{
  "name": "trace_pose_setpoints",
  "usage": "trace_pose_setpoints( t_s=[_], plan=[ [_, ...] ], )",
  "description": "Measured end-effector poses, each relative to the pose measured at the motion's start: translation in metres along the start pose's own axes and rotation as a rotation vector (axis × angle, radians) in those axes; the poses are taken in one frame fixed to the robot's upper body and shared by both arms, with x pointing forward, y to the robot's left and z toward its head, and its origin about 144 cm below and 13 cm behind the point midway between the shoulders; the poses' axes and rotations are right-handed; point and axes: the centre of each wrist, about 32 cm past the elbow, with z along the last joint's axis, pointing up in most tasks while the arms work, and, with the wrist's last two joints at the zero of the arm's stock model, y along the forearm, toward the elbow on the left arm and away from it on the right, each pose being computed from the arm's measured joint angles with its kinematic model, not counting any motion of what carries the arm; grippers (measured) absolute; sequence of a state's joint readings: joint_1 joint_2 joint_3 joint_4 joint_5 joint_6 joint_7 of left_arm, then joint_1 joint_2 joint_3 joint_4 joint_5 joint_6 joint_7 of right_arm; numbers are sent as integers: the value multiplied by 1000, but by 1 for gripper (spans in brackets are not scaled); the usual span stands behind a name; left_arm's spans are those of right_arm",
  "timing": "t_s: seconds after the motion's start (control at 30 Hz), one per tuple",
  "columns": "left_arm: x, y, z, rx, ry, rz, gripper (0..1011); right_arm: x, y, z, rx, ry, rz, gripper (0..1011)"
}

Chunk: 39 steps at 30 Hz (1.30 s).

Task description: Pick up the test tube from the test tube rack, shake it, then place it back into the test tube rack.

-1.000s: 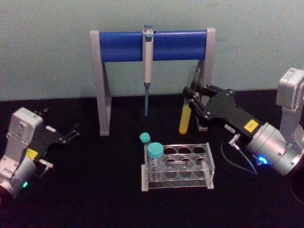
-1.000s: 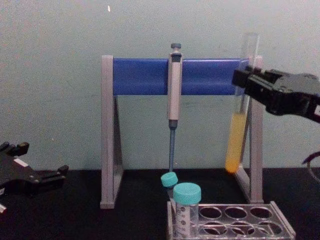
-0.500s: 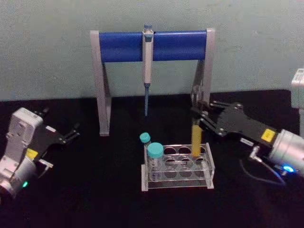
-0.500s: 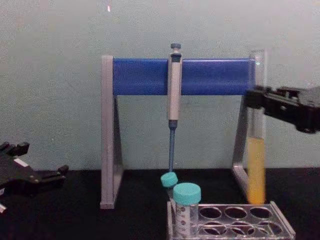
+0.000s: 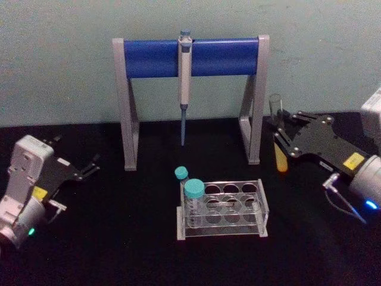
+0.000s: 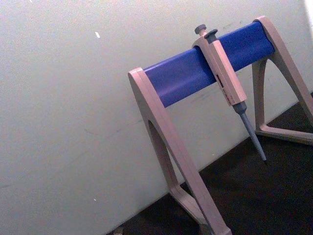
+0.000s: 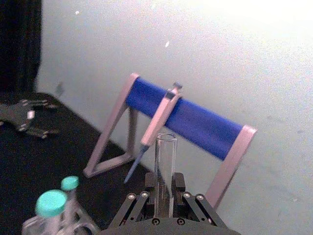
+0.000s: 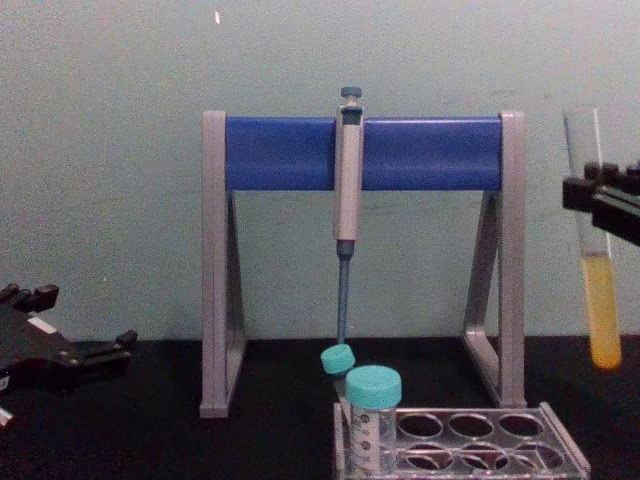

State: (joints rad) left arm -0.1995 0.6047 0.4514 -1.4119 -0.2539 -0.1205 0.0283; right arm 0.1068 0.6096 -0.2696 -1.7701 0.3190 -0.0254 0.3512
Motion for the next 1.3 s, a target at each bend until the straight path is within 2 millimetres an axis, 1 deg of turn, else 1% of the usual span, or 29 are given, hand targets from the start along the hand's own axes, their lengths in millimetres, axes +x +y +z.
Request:
trace_pose_setpoints(
  t_s=[0.13,0.23,0.37,0.47,0.57,0.67,0.8,0.9,0.97,1.0,1.17,1.23,1.27,1.3],
  plan=[
    [0,0,0,0,0,0,1001,-6,8,-5,35,12,-34,229],
    [0,0,0,0,0,0,1001,-11,19,-14,83,80,-59,229],
    [0,0,0,0,0,0,1001,-12,27,-20,114,150,-51,229],
    [0,0,0,0,0,0,1001,-13,36,-23,142,216,-16,229],
    [0,0,0,0,0,0,1001,-14,40,-24,149,251,23,229],
    [0,0,0,0,0,0,1001,-15,43,-23,144,294,97,229],
    [0,0,0,0,0,0,1001,-12,40,-21,133,321,171,229],
    [0,0,0,0,0,0,1001,-9,34,-18,109,318,239,229],
    [0,0,0,0,0,0,1001,-8,32,-17,103,315,250,229],
    [0,0,0,0,0,0,1001,-5,27,-16,88,305,269,229],
    [0,0,0,0,0,0,1001,1,14,-11,36,264,283,229],
    [0,0,0,0,0,0,1001,6,5,-6,2,231,255,229],
    [0,0,0,0,0,0,1001,6,5,-6,2,231,255,229],
    [0,0,0,0,0,0,1001,9,1,-4,-15,211,227,229]
  ],
)
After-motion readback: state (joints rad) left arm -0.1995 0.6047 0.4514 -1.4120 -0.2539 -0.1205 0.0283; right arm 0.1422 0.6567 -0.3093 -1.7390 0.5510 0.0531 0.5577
